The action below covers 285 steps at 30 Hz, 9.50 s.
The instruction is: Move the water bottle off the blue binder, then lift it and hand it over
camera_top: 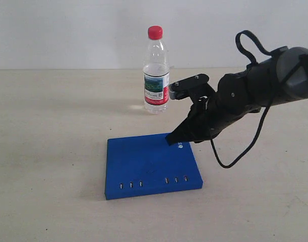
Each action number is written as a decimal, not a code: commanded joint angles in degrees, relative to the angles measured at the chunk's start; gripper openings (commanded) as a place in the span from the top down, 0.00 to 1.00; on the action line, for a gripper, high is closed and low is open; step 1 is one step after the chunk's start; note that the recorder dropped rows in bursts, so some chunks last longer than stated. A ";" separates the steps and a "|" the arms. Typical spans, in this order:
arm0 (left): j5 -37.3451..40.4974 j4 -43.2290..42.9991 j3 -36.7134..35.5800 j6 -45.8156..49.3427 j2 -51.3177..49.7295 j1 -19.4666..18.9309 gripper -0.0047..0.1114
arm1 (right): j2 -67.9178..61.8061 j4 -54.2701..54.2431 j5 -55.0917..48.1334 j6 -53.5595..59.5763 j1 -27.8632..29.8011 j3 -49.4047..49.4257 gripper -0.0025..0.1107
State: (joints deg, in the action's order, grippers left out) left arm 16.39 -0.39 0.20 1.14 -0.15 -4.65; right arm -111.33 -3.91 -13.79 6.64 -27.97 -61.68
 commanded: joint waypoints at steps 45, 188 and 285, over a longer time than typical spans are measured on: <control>-11.82 6.56 -0.20 -13.12 0.15 0.21 0.92 | 4.87 -40.00 -32.44 44.65 -8.39 -3.14 0.98; -14.55 6.61 24.79 -5.81 -95.81 21.35 0.92 | -9.56 -54.87 -20.71 34.41 -12.00 -12.79 0.61; -33.28 -45.72 8.84 -57.91 -79.55 9.85 0.47 | -5.92 -18.31 -17.88 15.57 -9.21 -15.71 0.97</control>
State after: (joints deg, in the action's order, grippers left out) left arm -17.24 -45.00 10.82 -55.90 -79.70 5.37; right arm -116.66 -25.46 -31.86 23.61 -37.43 -76.67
